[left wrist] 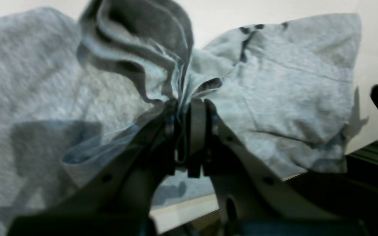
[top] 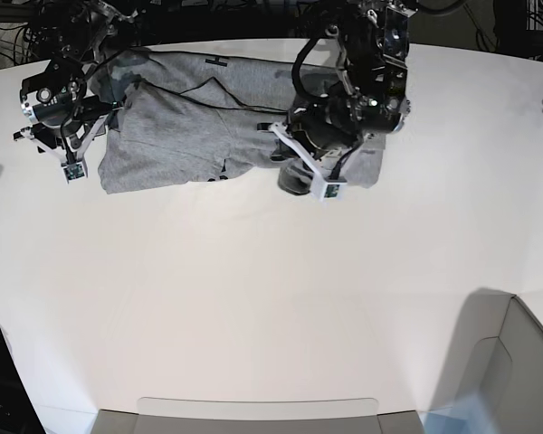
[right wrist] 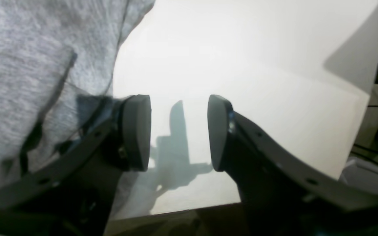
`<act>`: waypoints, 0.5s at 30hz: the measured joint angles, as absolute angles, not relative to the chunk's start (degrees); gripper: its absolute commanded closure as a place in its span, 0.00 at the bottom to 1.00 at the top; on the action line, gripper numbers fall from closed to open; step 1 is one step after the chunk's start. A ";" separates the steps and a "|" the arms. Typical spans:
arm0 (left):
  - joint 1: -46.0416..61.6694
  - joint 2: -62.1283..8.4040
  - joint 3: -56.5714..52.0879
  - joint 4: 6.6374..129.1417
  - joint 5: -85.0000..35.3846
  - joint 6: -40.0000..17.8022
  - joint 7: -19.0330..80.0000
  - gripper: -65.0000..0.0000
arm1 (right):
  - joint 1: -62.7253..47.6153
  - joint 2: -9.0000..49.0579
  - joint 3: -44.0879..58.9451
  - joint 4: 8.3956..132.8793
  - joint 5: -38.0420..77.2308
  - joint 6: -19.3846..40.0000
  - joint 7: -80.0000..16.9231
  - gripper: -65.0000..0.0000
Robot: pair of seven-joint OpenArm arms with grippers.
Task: Fold the T-shirt properly
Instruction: 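Lift the strip end with the left gripper and fold it toward the right gripper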
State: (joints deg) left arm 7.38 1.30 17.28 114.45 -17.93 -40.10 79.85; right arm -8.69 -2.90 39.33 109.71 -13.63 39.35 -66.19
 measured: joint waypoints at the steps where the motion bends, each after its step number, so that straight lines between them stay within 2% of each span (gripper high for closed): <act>1: 7.38 1.30 18.87 114.45 -18.02 -40.10 80.29 1.00 | -8.71 -2.90 39.31 109.65 -13.65 39.35 -66.19 0.57; 15: 6.33 -3.16 23.46 114.08 -18.90 -40.10 80.58 1.00 | -8.73 -2.72 39.53 109.65 -13.65 39.35 -66.19 0.57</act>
